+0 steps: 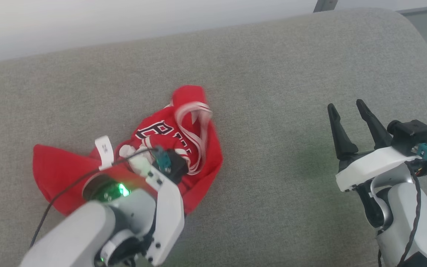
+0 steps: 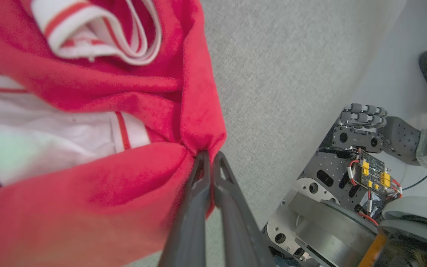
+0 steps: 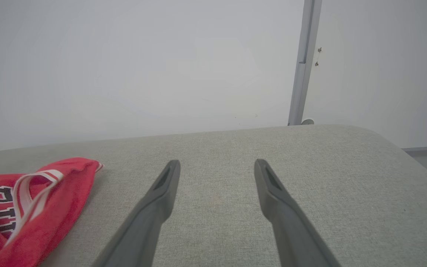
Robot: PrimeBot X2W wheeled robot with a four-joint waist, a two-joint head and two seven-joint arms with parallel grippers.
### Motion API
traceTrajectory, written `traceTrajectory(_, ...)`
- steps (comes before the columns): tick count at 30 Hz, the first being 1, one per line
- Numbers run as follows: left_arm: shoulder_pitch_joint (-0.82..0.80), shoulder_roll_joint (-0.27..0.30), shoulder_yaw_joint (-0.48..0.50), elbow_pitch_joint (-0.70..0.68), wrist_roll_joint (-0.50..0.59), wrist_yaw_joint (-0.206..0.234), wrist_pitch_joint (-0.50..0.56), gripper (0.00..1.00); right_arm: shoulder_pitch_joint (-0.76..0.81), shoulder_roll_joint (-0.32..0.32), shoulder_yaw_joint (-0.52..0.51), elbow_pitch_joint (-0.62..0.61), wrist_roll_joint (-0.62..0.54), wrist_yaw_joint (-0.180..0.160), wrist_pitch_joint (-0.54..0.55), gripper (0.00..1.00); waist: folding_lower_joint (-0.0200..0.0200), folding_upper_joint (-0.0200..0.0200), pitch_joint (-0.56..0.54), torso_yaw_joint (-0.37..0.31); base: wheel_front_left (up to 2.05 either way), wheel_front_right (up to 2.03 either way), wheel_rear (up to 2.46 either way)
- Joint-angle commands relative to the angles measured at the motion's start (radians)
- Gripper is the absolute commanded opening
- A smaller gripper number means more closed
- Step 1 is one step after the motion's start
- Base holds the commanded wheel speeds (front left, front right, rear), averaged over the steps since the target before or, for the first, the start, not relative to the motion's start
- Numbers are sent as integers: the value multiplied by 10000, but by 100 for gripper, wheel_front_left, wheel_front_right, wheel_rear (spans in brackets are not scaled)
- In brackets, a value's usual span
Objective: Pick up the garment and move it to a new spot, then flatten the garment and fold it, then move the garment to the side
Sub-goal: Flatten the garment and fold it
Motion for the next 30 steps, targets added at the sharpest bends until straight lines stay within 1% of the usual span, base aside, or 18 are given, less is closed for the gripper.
traceTrajectory(1, 176, 4, -70, 52, 136, -46, -90, 0, 66, 57, 3, -20, -20, 1, -16, 100, 0, 0, 21, 1, 0, 0, 0)
traceTrajectory(2, 273, 30, -178, 140, 220, -110, -147, 0, 63, 71, -1, -31, -23, 1, -15, 100, 0, 0, 49, 7, 0, 0, 0)
traceTrajectory(3, 352, 13, -214, 257, 252, -118, -255, 4, 57, 72, 0, -25, -21, 1, -19, 100, 0, 0, 71, 19, 0, 0, 0)
traceTrajectory(5, 424, -60, -232, 428, 323, -149, -473, 48, 26, 81, 15, -25, -15, 1, -19, 100, 0, 0, 121, 35, 0, 0, 0)
traceTrajectory(6, 451, -85, -236, 505, 303, -159, -553, 77, 12, 89, 11, -38, -17, 1, -18, 100, 0, 0, 138, 45, 0, 0, 0)
traceTrajectory(7, 464, -123, -210, 560, 292, -160, -640, 100, -7, 79, 4, -45, -21, 1, -15, 100, 0, 0, 155, 59, 0, 0, 0)
traceTrajectory(11, 335, -114, 23, 512, 36, -135, -761, 100, -36, 31, -35, -50, -38, 1, -10, 100, 0, 0, 146, 147, 0, 0, 0)
traceTrajectory(14, 78, -20, 295, 262, -53, 4, -695, 100, 19, 3, -80, -34, -70, 1, -3, 100, 0, 0, 70, 251, 0, 0, 0)
traceTrajectory(19, -361, 321, 901, -273, -332, 317, -357, 100, 88, -20, -102, -33, -100, 1, 50, 100, 0, 0, -113, 408, 0, 0, 0)
traceTrajectory(22, -729, 619, 1290, -460, -394, 517, -162, 100, 111, -24, -78, -46, -95, 1, 55, 100, 0, 0, -239, 478, 0, 0, 0)
traceTrajectory(27, -1157, 922, 1612, -204, -346, 643, 48, 100, 148, -91, 41, 16, -30, 1, 27, 100, 0, 0, -494, 584, 0, 0, 0)
traceTrajectory(30, -1193, 927, 1624, 231, -422, 652, 90, 100, 188, -127, 84, 56, -11, 1, 23, 100, 0, 0, -648, 625, 0, 0, 0)
